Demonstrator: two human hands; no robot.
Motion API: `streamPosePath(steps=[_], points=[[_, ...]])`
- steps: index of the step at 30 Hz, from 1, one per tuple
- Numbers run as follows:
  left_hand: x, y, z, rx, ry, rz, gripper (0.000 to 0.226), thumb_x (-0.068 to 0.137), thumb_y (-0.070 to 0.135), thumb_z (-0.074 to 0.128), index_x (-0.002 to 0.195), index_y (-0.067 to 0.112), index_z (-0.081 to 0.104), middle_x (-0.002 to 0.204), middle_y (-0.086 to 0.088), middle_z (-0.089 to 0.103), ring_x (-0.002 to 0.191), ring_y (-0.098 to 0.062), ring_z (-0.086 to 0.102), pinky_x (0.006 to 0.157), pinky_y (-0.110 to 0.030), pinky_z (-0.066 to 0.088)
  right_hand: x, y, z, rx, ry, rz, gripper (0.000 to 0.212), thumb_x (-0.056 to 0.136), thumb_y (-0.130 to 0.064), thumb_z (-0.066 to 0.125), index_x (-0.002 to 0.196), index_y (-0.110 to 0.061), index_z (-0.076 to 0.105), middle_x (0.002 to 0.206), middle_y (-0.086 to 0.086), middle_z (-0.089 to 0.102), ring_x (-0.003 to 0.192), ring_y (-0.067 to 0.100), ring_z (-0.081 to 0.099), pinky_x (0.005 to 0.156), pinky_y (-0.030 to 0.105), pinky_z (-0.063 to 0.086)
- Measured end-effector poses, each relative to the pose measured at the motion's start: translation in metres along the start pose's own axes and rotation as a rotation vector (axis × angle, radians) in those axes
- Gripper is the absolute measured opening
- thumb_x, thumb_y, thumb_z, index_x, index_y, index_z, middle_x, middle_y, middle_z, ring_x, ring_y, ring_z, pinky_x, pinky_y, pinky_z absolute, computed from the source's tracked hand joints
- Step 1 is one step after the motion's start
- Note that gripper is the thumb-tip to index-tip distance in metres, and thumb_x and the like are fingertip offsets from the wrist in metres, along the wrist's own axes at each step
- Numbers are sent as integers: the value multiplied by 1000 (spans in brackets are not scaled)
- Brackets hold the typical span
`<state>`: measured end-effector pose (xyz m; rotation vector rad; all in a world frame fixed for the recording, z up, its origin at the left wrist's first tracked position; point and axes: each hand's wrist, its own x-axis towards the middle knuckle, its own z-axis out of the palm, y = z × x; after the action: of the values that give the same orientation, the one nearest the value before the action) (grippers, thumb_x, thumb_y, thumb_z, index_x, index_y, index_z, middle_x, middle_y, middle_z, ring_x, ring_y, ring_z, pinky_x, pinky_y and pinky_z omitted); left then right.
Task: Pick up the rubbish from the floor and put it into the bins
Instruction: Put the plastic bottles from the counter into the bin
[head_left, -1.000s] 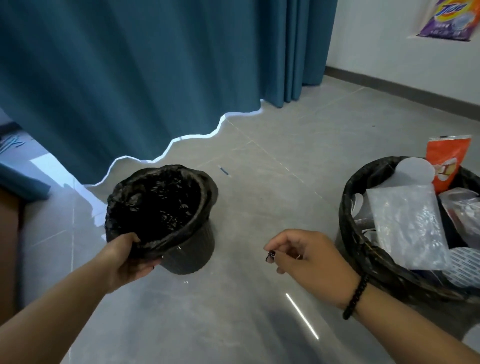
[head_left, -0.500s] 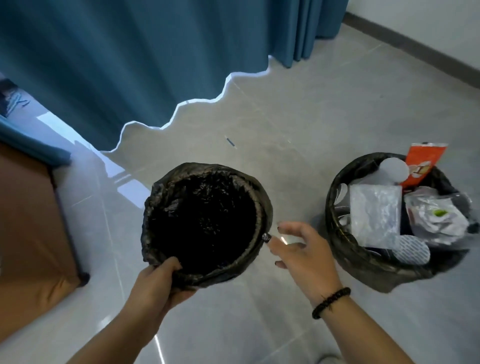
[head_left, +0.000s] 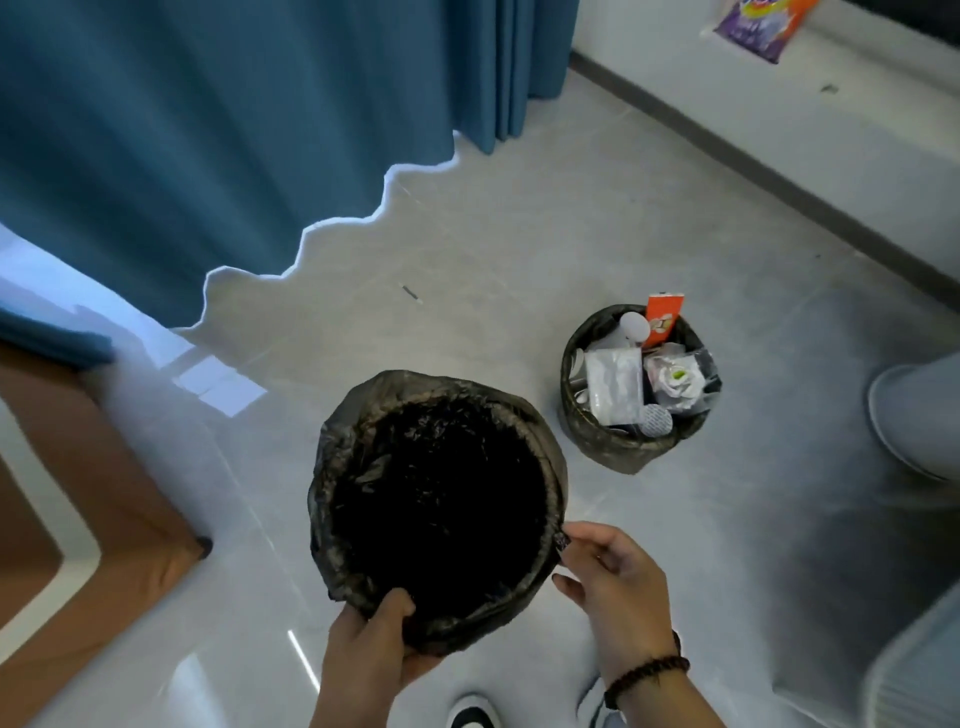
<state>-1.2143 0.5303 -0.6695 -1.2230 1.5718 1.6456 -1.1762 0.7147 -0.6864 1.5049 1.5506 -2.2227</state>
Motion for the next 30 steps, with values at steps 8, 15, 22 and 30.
streamPosePath(steps=[8, 15, 22, 30], points=[[-61, -39, 20, -74, -144, -190, 20, 94, 1, 49, 113, 3, 52, 97, -20, 66, 78, -36, 63, 46, -39, 58, -37, 25, -86, -168, 261, -18, 19, 81, 12, 60, 73, -4, 66, 94, 18, 68, 78, 29, 62, 61, 31, 51], [-87, -84, 53, 169, -213, -33, 26, 90, 1, 52, 114, 9, 58, 105, -19, 68, 87, -34, 69, 63, -41, 60, -65, 15, -151, -173, 348, -77, 21, 85, 5, 54, 82, -12, 67, 99, 9, 64, 87, 25, 64, 72, 34, 53], [-144, -131, 101, 405, -204, 102, 23, 90, 8, 58, 113, 10, 55, 98, -10, 66, 79, -26, 67, 48, -24, 54, -95, -13, -226, -260, 352, -163, 20, 84, 1, 59, 81, -17, 68, 91, 2, 65, 76, 16, 62, 80, 46, 56], [-179, -184, 147, 570, -233, 52, 36, 89, 17, 62, 122, 9, 49, 119, -20, 61, 89, -32, 66, 76, -49, 59, -133, -32, -345, -356, 545, -331, 21, 85, -2, 57, 88, -22, 64, 105, -1, 61, 88, 10, 60, 65, 4, 42]])
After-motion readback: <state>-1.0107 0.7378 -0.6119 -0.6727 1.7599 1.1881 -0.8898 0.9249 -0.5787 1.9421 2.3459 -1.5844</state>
